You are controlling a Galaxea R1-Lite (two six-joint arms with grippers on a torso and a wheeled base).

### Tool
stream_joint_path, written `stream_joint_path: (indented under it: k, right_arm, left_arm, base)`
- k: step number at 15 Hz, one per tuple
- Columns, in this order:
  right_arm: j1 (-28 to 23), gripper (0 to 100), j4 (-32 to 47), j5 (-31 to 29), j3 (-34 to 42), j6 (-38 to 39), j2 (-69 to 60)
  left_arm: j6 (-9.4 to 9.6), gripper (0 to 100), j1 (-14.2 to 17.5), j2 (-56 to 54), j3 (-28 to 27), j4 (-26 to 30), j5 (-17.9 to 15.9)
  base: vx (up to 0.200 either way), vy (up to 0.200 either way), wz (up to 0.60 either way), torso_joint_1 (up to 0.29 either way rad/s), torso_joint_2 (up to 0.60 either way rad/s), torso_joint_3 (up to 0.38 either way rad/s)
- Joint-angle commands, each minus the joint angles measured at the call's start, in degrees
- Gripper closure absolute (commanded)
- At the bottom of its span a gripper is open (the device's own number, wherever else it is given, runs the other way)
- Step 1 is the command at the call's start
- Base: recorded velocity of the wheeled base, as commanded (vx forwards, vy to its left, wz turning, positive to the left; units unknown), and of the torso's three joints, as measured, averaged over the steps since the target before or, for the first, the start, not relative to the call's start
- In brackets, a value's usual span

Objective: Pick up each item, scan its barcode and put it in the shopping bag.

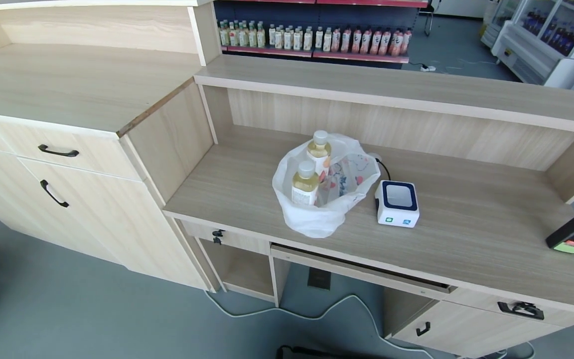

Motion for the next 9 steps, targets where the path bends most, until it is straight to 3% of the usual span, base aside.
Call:
stream_joint_path:
  k: [1,4,9]
  right_arm:
    - [0.0,0,-0.2,0.0,0.5,-1.9,0.0]
    - [-0.6,0,-0.4,-0.2,-2.6,-2.4,3.3]
    - [-1.9,0,-2.8,-0.9,-17.9,-2.0,25.0]
  left_arm:
    - [0.01,0,0.0,0.0,0.0,0.0,0.0]
    - [0.01,0,0.0,0.0,0.0,0.0,0.0]
    - [0.01,0,0.0,0.0,0.0,0.0,0.0]
  base:
    - [0.0,0.0,-0.6,0.002,0.0,0.002]
    - [0.0,0.0,-0.6,0.006,0.0,0.004]
    - [0.0,0.0,0.0,0.0,0.0,0.0]
